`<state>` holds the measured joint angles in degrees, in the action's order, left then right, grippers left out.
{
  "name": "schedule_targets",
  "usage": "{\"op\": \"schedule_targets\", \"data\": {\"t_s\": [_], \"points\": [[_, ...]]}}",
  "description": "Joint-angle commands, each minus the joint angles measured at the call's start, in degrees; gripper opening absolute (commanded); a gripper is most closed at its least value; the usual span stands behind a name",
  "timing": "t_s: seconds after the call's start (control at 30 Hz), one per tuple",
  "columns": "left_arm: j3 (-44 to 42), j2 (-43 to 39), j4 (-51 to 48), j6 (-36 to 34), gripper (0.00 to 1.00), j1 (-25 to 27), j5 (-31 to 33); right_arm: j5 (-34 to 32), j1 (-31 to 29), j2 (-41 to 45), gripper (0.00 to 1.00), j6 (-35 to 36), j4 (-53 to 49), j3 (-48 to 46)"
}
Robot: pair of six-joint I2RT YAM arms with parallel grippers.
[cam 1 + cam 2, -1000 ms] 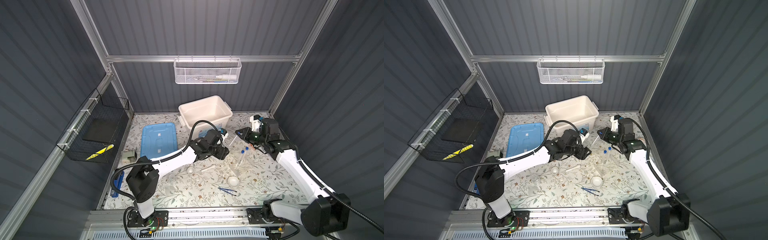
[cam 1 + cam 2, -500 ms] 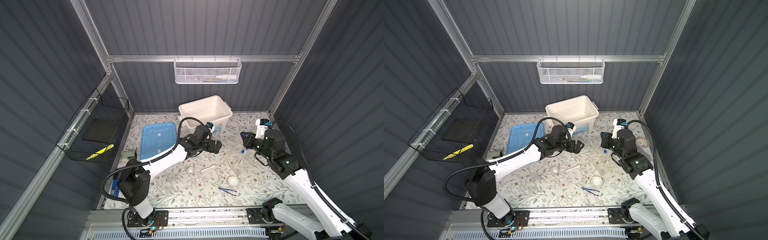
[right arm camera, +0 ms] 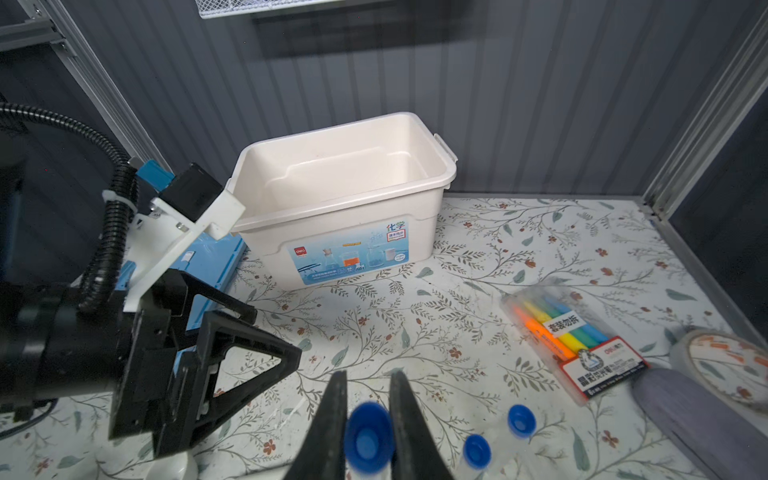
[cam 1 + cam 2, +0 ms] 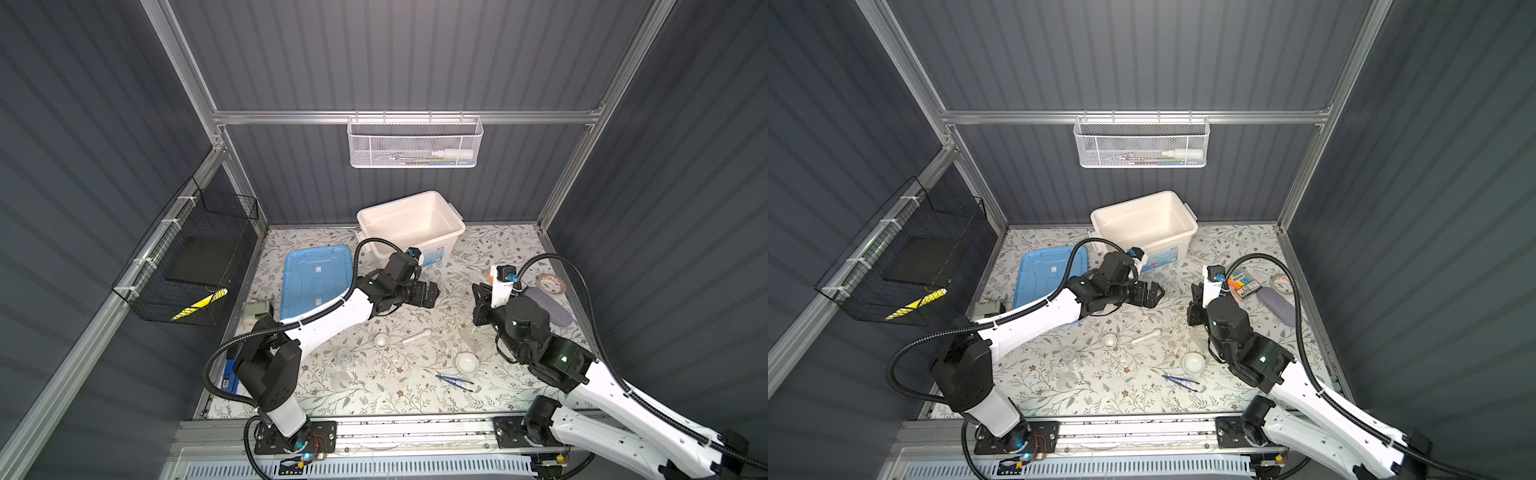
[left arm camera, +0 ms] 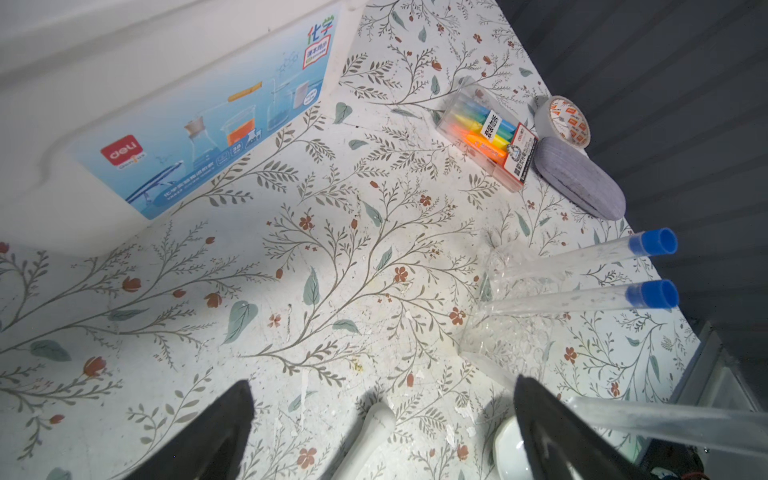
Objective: Organize the chemistry lab equipment
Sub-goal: 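Carry the held tube with the right gripper back toward the clear rack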
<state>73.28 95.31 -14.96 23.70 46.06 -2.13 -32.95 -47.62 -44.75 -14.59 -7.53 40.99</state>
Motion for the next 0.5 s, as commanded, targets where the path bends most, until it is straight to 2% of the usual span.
{"op": "schedule_targets", "data": {"t_s": [0.0,0.17,0.47], "points": [[-0.8,0.1,-1.9,0.7,0.99,-0.3,1.2,-9.4,-2.8,1.2,0.12,5.1,5.8,-2.5],[-1.2,0.2,-2.3,1.4,0.99,-0.3,1.6,-11.6,-5.4,0.6,0.13,6.5,9.0,-5.7],[-2.0,0.7,-3.6,2.7,1.0,-0.3,2.7,-12.1,-6.6,1.0,0.13,7.6,13.1,-11.1]]}}
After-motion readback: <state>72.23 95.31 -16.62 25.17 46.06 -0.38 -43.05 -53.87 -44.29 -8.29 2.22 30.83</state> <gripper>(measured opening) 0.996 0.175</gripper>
